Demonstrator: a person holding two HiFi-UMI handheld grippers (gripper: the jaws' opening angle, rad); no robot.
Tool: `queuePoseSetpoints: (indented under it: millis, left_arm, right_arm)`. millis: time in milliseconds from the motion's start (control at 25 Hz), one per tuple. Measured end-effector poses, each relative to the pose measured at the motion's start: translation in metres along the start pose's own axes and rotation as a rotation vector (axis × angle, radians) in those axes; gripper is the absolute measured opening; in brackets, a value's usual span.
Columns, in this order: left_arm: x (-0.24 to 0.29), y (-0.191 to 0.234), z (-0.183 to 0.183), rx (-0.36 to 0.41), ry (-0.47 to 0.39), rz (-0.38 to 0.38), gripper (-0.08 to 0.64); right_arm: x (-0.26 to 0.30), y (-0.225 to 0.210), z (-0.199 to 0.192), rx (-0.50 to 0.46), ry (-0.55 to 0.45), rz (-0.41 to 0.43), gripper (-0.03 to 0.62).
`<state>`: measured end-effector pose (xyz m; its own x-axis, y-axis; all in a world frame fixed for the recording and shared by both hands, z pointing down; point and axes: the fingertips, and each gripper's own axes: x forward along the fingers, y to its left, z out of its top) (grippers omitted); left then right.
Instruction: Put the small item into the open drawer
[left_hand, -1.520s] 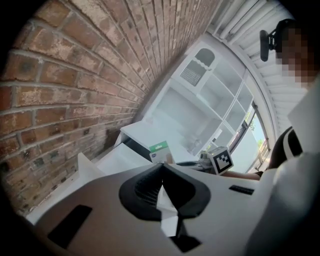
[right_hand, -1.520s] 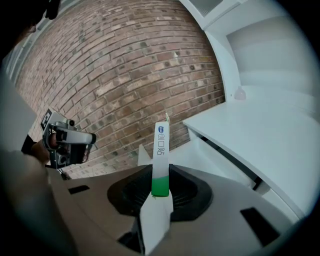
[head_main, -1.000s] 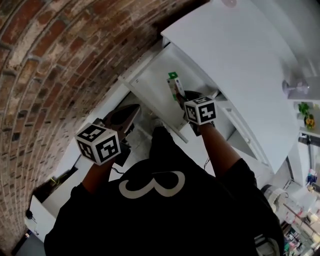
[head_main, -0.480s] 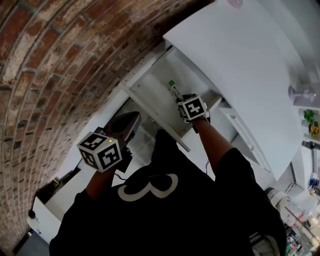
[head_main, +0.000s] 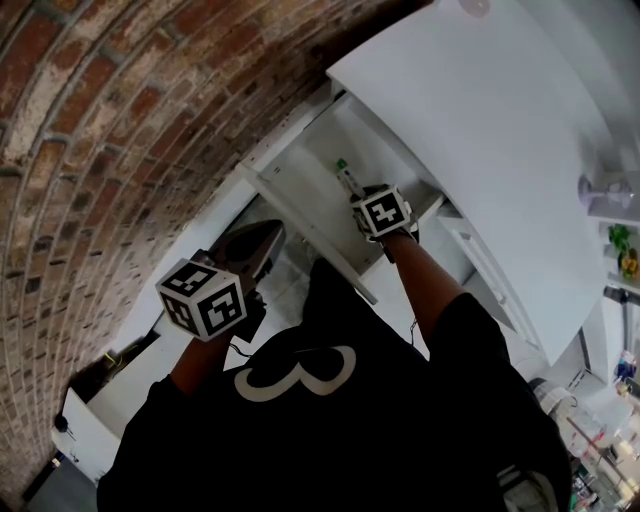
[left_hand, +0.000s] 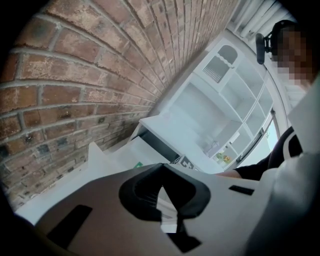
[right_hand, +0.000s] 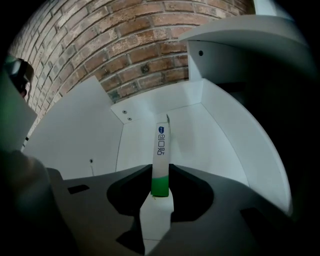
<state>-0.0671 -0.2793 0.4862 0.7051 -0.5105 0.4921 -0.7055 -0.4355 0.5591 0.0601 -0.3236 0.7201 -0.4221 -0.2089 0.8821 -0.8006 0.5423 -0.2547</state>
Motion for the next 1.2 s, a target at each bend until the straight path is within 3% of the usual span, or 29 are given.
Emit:
queuePoseSetpoints:
  millis: [160, 280, 600, 800, 1200]
  left_arm:
    - [0.0, -0.001, 0.002, 0.004, -0.004, 0.003, 0.002]
    - [-0.001, -0.005, 0.002, 0.005, -0.007, -0.002, 0.002]
    - [-0.006, -0.029, 0.004, 0.031, -0.022, -0.037, 0.002]
    - [-0.014, -0.046, 0.0, 0.05, -0.026, -0.062, 0.002]
    - [-0.042, -0.088, 0.006, 0.113, -0.077, -0.111, 0.002]
  right_arm:
    - [-0.003, -0.005, 0.003, -0.016, -0.025, -0.015, 0.133]
    - [-0.011, -0.006, 0.006, -0.025, -0.046, -0.02, 0.209]
    - [-0.058, 0.016, 0.017, -0.009, -0.16, 0.032, 0.302]
    - [-0.11, 0.04, 0.023, 0.007, -0.289, 0.084, 0.259]
    - [-0.235, 0.118, 0.044, -0.019, -0.613, 0.221, 0.009]
